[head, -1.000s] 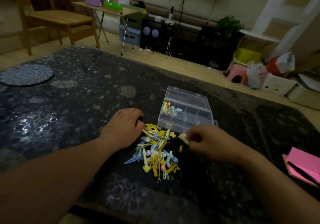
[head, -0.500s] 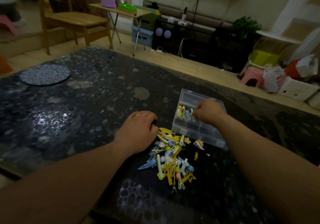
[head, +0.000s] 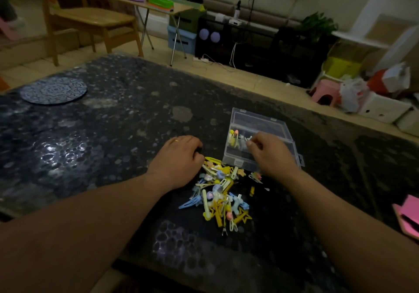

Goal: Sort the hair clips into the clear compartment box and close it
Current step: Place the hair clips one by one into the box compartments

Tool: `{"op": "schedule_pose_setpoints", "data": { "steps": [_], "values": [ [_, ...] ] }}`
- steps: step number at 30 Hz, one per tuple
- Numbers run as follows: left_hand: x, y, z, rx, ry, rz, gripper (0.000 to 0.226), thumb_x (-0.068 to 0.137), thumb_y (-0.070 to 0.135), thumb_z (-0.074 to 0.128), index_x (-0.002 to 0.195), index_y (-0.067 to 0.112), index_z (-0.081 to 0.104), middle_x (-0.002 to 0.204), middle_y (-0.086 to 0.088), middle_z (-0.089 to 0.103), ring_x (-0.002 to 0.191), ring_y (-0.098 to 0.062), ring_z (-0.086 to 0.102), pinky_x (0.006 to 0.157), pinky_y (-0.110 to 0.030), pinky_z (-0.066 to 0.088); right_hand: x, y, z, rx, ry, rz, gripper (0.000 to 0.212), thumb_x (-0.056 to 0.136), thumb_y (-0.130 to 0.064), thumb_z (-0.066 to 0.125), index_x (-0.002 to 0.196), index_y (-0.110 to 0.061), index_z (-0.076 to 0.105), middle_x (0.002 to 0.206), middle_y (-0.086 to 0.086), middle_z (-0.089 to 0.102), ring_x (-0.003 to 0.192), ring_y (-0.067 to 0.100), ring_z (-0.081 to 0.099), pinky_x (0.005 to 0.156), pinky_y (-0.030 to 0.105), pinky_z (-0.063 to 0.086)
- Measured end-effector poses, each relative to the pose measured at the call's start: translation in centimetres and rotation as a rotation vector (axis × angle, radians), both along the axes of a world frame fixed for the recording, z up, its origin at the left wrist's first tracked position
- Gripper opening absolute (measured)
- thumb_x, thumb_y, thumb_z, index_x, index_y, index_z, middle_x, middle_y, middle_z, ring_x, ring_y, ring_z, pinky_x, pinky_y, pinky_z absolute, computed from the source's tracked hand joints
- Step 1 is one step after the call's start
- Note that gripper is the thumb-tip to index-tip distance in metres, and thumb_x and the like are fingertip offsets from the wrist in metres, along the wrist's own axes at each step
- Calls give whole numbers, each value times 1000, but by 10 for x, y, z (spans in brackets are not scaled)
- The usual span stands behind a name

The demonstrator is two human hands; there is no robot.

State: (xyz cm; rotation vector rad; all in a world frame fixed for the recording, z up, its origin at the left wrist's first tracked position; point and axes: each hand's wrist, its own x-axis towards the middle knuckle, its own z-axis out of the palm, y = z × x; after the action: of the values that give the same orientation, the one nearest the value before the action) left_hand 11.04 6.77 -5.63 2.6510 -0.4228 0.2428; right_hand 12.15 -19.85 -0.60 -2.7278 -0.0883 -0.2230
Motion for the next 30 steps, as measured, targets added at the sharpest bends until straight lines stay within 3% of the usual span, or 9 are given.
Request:
{"op": "schedule_pose_setpoints", "data": {
  "steps": [6, 9, 12, 17, 20, 25, 30],
  "values": [
    [-1, -1, 2, 4, -4, 4, 43, 93, 37, 37, 125, 23, 63, 126, 5, 64, 118, -15, 55, 112, -37, 38, -7, 0, 8, 21, -78, 14, 14, 104, -45, 59, 110, -33, 65, 106, -12, 62, 103, 10, 58, 97, 43, 54],
    [-1, -1, 3, 4, 0, 6, 45, 92, 38, 35, 124, 24, 63, 125, 5, 64, 116, -15, 56, 111, -37, 39, -36, 6, 23, 33, -199, 78, 10, 103, -38, 62, 109, -31, 66, 105, -14, 61, 101, 7, 58, 92, 33, 53],
    [-1, -1, 2, 16, 1, 4, 47, 90, 40, 33, 123, 24, 63, 124, 5, 65, 115, -15, 56, 111, -38, 40, -81, 8, 32, 62, -40, 197, 6, 103, -35, 63, 107, -33, 67, 98, -16, 64, 91, 0, 61, 82, 22, 54],
    [-1, -1, 3, -5, 7, 11, 50, 89, 41, 32, 124, 23, 63, 126, 4, 65, 116, -16, 57, 109, -39, 42, -115, 13, 23, -73, 293, 277, 26, 97, -49, 71, 120, -41, 66, 99, -17, 67, 88, -1, 64, 78, 26, 58],
    [-2, -1, 4, -12, 8, 14, 46, 92, 37, 37, 126, 21, 64, 128, 3, 65, 118, -17, 57, 109, -40, 42, -113, 16, 16, -115, 310, 324, 33, 93, -53, 74, 123, -39, 68, 107, -17, 63, 95, 2, 62, 85, 33, 58],
    [-2, -2, 5, -7, 7, 20, 41, 95, 33, 42, 128, 22, 63, 129, 3, 65, 119, -16, 57, 110, -40, 42, -107, 7, 13, -41, 312, 268, 15, 96, -44, 75, 97, -31, 67, 94, -10, 67, 85, 6, 64, 82, 40, 60],
    [-3, -1, 5, -11, -7, 19, 40, 95, 31, 44, 128, 20, 64, 129, 2, 66, 119, -18, 58, 110, -40, 42, -107, -2, 18, -103, 316, 410, 25, 99, -42, 71, 123, -42, 64, 112, -19, 53, 98, 1, 59, 88, 27, 55]
  ]
}}
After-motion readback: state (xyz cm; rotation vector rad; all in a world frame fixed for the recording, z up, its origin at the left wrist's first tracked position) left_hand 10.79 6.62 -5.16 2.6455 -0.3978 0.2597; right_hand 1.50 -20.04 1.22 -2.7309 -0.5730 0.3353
